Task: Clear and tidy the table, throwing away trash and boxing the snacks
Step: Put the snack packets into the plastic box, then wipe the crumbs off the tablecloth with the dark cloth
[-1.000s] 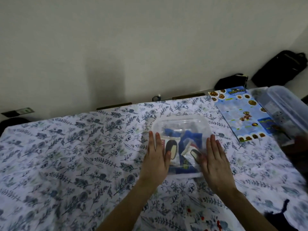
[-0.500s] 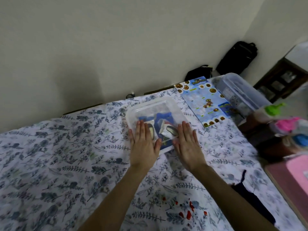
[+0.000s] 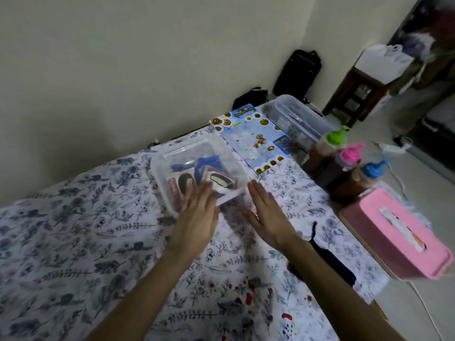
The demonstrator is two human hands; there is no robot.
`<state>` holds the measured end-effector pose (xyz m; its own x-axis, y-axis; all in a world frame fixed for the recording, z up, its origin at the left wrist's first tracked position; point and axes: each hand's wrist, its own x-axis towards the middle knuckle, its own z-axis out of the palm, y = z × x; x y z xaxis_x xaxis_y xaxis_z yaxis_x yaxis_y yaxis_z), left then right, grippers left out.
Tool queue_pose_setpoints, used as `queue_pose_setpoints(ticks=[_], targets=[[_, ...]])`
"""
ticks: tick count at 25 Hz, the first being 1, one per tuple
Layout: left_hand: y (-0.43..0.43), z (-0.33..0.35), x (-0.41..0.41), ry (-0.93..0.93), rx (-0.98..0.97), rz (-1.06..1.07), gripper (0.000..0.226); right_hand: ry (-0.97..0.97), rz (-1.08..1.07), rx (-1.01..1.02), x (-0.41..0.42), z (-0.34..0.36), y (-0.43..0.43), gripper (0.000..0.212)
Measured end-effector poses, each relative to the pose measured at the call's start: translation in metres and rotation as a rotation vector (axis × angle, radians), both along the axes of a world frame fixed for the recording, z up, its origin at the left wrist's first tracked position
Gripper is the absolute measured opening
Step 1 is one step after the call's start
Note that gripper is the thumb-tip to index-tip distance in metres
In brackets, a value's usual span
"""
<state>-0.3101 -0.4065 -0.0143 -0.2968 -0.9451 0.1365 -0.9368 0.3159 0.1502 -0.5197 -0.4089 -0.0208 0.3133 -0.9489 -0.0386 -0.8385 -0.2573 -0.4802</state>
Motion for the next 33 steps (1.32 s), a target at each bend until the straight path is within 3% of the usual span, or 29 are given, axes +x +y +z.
queue_pose_setpoints(ticks=[3, 6, 10, 15, 19, 22, 26, 29, 33], targets=[[0.055, -0.034, -0.026, 0.136, 0.086, -0.318, 0.032, 0.202, -0.145, -0.105, -0.071, -0.028, 0.088, 0.062], [0.062, -0.058, -0.044, 0.125, 0.22, -0.306, 0.032, 0.331, -0.296, 0.096, -0.13, -0.046, 0.149, 0.076], [0.056, -0.068, -0.068, 0.009, 0.328, -0.377, 0.028, 0.316, -0.312, 0.174, -0.148, -0.049, 0.159, 0.074], [0.071, -0.05, -0.063, 0.093, 0.35, -0.352, 0.03, 0.135, -0.446, 0.117, -0.138, -0.047, 0.155, 0.061], [0.107, -0.039, -0.005, 0.214, 0.322, -0.174, 0.034, -0.246, -0.442, -0.002, -0.075, -0.024, 0.164, 0.058], [0.151, -0.034, 0.047, 0.336, 0.329, 0.035, 0.036, -0.556, -0.265, 0.035, 0.002, -0.012, 0.174, 0.048], [0.24, -0.035, 0.139, 0.398, 0.293, 0.34, 0.041, -0.568, -0.007, 0.166, 0.125, -0.019, 0.201, 0.047], [0.321, -0.03, 0.201, 0.434, 0.282, 0.572, 0.048, -0.527, 0.006, 0.226, 0.201, -0.034, 0.233, 0.047], [0.43, -0.032, 0.264, 0.436, 0.244, 0.833, 0.051, -0.376, 0.027, 0.118, 0.271, -0.043, 0.248, 0.046]])
